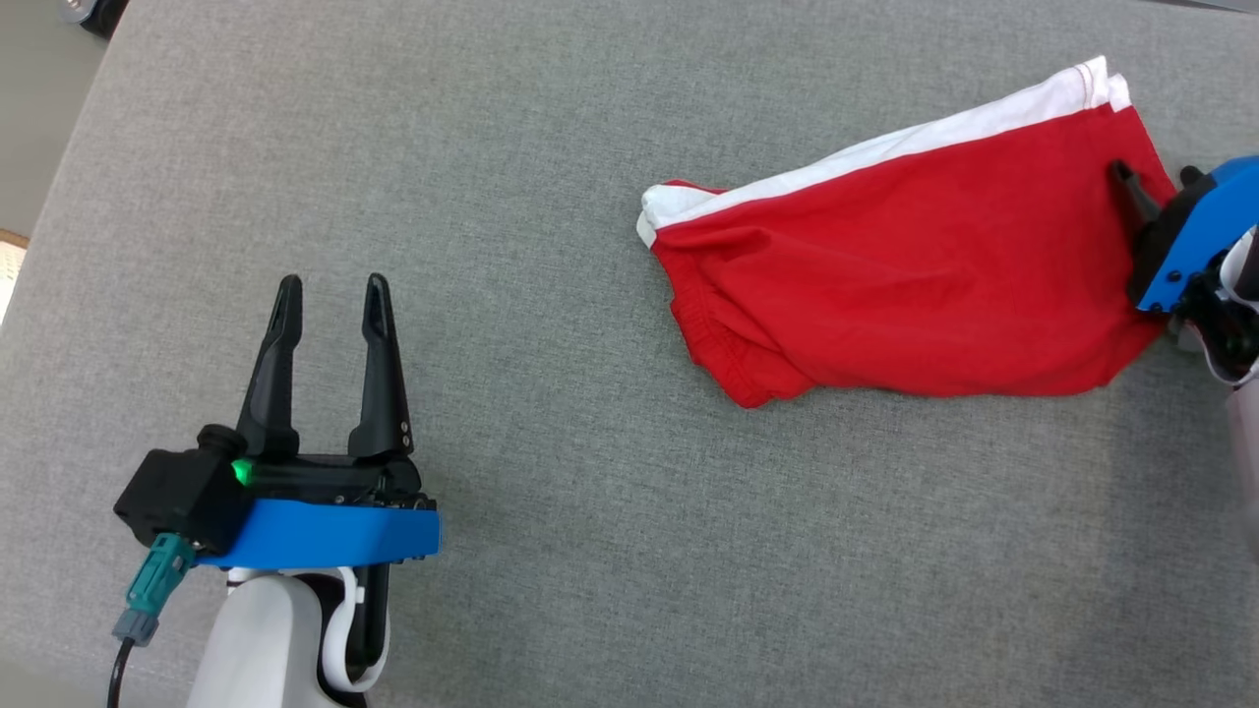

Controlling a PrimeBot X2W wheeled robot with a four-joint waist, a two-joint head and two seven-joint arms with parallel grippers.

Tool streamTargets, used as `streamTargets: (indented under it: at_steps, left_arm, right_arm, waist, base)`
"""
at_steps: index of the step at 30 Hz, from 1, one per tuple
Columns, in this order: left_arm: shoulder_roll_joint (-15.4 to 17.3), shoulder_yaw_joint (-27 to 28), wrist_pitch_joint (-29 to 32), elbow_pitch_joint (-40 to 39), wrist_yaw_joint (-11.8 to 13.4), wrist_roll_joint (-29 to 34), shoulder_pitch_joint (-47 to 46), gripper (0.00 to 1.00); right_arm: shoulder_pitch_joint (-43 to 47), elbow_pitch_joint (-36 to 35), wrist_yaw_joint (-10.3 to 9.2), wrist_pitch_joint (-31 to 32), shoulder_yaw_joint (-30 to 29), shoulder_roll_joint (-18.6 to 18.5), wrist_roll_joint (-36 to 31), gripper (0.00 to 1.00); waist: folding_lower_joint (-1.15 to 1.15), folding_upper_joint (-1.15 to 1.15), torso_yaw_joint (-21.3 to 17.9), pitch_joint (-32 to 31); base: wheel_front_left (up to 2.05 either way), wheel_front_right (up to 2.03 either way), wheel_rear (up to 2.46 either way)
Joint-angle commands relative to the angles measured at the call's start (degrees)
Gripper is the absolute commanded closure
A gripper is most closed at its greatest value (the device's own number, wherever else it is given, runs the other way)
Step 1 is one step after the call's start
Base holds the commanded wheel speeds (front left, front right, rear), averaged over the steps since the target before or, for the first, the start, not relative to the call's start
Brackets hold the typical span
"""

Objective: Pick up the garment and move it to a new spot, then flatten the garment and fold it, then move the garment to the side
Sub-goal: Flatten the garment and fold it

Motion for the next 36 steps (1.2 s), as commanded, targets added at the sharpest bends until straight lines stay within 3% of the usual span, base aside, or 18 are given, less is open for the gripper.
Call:
streamTargets:
  at_steps: [1, 2, 3, 13, 24, 27, 36]
  left_arm:
    - [-0.19, 0.36, -0.12, -0.4, -0.34, 0.39, 0.3, 0.0]
    - [-0.2, 0.35, -0.12, -0.37, -0.37, 0.16, 0.52, 0.0]
    - [-0.2, 0.33, -0.12, -0.25, -0.4, -0.02, 0.8, 0.0]
    - [-0.17, -0.58, -0.13, 1.76, -0.46, 0.3, 3.16, 0.0]
    - [-0.15, -3.31, -0.12, 3.7, -0.46, 0.69, 5.19, 0.0]
    - [-0.17, -3.63, -0.12, 4.07, -0.47, 0.65, 5.46, 0.0]
    - [0.11, -3.43, -0.12, 4.78, -0.35, 0.23, 7.21, 0.0]
  right_arm:
    - [1.8, 2.01, 0.19, 1.81, 1.11, 2.27, -0.26, 0.0]
    - [2.18, 2.3, 0.21, 2.37, 1.69, 2.78, -0.26, 0.36]
    - [2.68, 2.22, 0.24, 2.61, 2.59, 3.1, -0.15, 1.0]
    - [7.24, -3.78, 0.1, -3.77, 2.75, -0.46, 2.78, 1.0]
    - [14.54, -9.59, 0.11, -1.95, -5.05, -4.11, -5.72, 1.0]
    - [15.72, -13.21, 0.11, -0.91, -5.45, -2.65, -8.83, 1.0]
    - [18.86, -22.11, 0.1, 5.41, -1.47, 6.45, -11.42, 1.0]
  waist:
    - [0.0, 0.0, 0.06, -0.17]
    - [0.0, 0.0, -0.03, -0.45]
    - [0.0, 0.0, -0.19, -0.73]
    - [0.0, 0.0, -4.26, -6.8]
    - [0.0, 0.0, -6.55, -12.35]
    - [0.0, 0.0, -6.47, -13.11]
    - [0.0, 0.0, -4.86, -16.45]
  base:
    - [0.0, 0.0, 0.0]
    - [0.0, 0.0, 0.0]
    - [0.0, 0.0, 0.0]
    - [0.0, 0.0, 0.0]
    - [0.0, 0.0, 0.0]
    - [0.0, 0.0, 0.0]
    - [0.0, 0.0, 0.0]
